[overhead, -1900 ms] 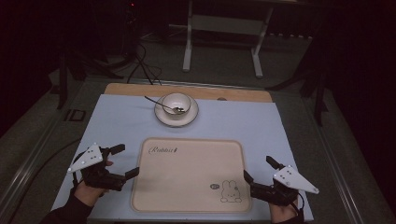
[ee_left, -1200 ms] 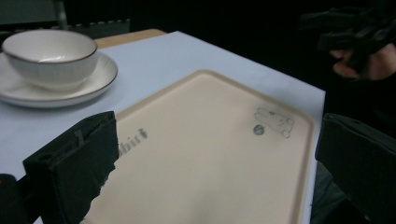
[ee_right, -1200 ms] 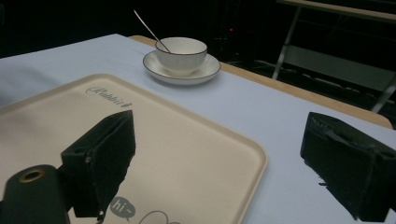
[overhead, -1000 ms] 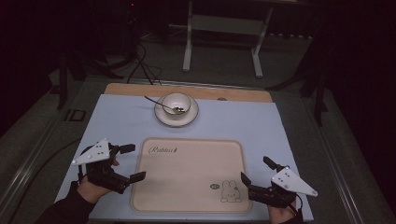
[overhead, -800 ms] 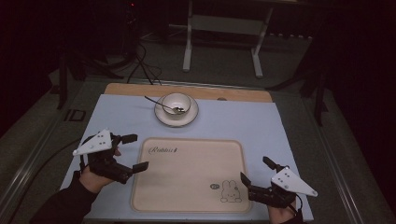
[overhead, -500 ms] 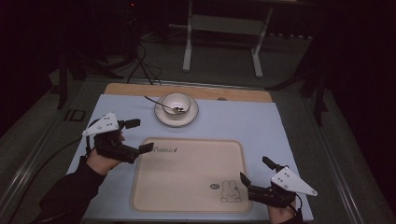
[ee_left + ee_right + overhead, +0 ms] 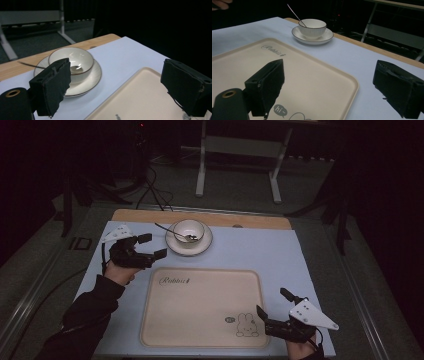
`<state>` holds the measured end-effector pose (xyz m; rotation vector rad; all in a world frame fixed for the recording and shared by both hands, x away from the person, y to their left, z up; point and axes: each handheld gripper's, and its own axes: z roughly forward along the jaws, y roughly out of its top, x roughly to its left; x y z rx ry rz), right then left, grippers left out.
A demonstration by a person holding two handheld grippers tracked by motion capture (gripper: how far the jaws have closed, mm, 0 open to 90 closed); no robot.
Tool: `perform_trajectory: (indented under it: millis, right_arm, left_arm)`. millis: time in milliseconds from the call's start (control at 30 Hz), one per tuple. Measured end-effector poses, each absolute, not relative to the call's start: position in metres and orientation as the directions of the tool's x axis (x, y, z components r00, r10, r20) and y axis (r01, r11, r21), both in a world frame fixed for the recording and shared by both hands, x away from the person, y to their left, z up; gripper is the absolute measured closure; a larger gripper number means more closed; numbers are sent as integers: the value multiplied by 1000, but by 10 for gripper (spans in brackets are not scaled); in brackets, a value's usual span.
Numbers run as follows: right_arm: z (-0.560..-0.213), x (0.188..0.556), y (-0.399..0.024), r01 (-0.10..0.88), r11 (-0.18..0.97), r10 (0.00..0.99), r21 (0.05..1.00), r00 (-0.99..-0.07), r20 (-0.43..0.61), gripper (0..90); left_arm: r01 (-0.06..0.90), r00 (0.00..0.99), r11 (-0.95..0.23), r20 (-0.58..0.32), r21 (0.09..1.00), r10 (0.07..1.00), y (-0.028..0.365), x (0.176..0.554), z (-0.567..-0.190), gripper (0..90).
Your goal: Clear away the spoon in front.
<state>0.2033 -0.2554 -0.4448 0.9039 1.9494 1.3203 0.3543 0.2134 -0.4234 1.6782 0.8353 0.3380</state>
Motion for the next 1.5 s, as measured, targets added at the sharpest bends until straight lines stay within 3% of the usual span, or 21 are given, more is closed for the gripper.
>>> perform_trajectory:
  millis: [700,1200,1500]
  right_arm:
    - [-446,204,-255,206,270,805,940,-584,-103,103]
    - [-446,203,-255,208,275,799,939,-593,-103,103]
    - [-447,204,-256,223,270,797,936,-597,-88,103]
  left_arm:
    - [494,488,93,-365,864,793,217,409,-456,162]
    - [509,321,218,-419,833,850,207,434,-473,227]
    - [488,194,310,-447,816,873,201,446,-478,348]
